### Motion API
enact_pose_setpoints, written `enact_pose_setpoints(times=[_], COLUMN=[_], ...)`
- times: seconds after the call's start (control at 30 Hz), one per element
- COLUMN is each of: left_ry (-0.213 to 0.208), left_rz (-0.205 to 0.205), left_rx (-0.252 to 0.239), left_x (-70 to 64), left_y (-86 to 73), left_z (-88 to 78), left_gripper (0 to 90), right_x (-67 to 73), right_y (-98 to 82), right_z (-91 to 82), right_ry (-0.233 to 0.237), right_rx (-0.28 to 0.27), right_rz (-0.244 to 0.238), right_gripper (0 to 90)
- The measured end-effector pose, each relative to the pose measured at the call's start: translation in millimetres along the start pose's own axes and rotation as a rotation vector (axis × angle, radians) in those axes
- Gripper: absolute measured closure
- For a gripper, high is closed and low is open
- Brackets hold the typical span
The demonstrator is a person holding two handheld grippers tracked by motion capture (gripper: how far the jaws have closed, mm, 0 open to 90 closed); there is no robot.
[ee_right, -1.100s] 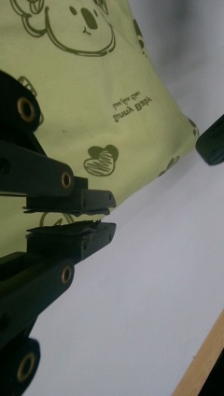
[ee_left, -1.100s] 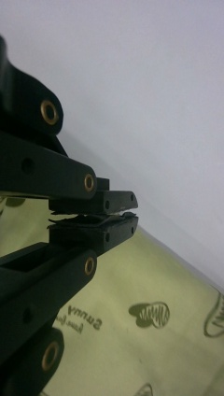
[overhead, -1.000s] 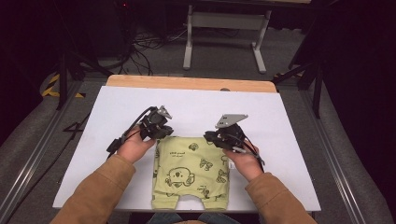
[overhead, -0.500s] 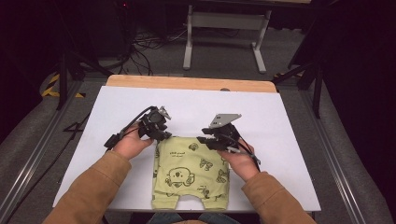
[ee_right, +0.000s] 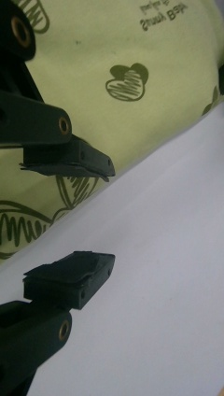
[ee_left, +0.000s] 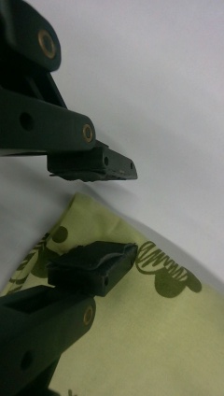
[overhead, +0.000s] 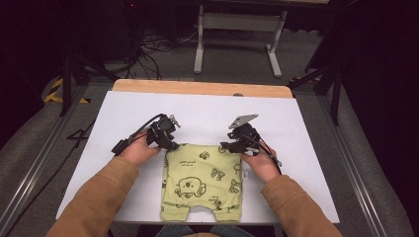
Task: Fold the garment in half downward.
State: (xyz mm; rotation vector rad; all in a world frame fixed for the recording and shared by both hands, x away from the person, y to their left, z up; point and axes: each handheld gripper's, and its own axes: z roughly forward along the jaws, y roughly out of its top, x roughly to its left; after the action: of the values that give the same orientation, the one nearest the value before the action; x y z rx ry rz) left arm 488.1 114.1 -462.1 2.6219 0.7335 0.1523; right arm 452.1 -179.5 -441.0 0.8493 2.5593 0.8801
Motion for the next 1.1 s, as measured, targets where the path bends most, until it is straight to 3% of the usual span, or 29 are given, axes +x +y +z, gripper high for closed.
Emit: enact_pose_setpoints(times=[0.3,0.53,0.57,0.6,0.63,0.7,0.77,0.9,1.0,1.1], left_ry=[-0.040,-0.041,-0.050,-0.050,-0.060,-0.045,-0.039,-0.039,-0.032,-0.023], left_rz=[-0.069,-0.098,-0.100,-0.100,-0.094,-0.074,-0.063,-0.067,-0.079,-0.083], left_rx=[0.012,0.021,0.028,0.028,0.041,0.058,0.056,0.024,-0.037,-0.064], left_x=[5.2,3.8,2.7,2.7,0.6,-2.4,-3.4,-1.5,5.0,8.5], left_y=[-2.2,-2.1,-1.5,-1.5,-0.6,0.8,1.5,1.6,2.9,4.3], left_z=[3.3,2.9,2.5,2.5,1.7,-0.2,-0.4,-3.6,-10.9,-13.7], left_gripper=[57.9,60.6,64.7,67.6,73.1,82.6,84.6,85.4,85.4,85.4], right_x=[-10.3,-17.1,-19.3,-19.3,-19.4,-18.3,-15.8,-19.2,-24.3,-28.7], right_y=[-12.1,-21.6,-23.9,-23.9,-24.0,-23.1,-20.9,-16.9,-13.3,-9.0], right_z=[8.3,13.4,13.2,13.2,12.7,12.1,10.2,5.1,2.5,0.9], right_ry=[-0.010,-0.008,0.021,0.021,0.048,0.067,0.057,0.053,0.034,0.005], right_rx=[0.076,0.140,0.143,0.143,0.145,0.151,0.159,0.138,0.121,0.105], right_rz=[0.026,0.056,0.088,0.088,0.097,0.085,0.066,0.046,0.041,0.043], right_gripper=[49.5,48.3,53.6,53.6,62.0,71.1,82.7,84.8,84.9,84.8])
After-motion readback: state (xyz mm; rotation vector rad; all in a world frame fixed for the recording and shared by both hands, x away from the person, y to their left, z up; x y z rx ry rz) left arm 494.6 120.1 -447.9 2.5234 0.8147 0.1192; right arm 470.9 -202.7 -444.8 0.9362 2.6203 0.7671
